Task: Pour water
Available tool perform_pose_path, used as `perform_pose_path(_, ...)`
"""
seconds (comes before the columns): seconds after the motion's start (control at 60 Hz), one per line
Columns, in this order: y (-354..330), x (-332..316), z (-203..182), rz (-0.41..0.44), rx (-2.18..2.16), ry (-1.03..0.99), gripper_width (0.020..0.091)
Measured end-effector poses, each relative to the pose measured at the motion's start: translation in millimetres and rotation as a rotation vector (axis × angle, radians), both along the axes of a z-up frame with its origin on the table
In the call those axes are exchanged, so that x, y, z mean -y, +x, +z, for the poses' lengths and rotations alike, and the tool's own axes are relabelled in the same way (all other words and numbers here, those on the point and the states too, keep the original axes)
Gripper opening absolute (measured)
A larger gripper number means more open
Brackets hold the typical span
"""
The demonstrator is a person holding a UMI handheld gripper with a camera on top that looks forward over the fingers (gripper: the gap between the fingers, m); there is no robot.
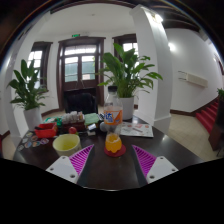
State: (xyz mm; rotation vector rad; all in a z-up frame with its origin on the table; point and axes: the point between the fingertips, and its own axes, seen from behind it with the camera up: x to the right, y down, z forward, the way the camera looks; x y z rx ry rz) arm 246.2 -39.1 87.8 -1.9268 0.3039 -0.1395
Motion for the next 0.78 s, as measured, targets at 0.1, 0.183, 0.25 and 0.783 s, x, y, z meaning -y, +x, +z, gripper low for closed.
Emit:
perform_pose_path(0.1, -14.3, 29.2, 26.2, 0.027, -0.014, 0.051, 0.0722)
perform_pose_path(0.183, -27.8, 50.9, 46.4, 0.058, -0.039, 0.075, 0.0717)
perform_pose_path(0.25, -41.3, 62.0, 59.5, 0.087, -0.065, 0.093, 0.0718)
perform_pose_path(0.783, -72.3, 101.7, 89.9, 0.156, 0.028, 0.055, 0.0716)
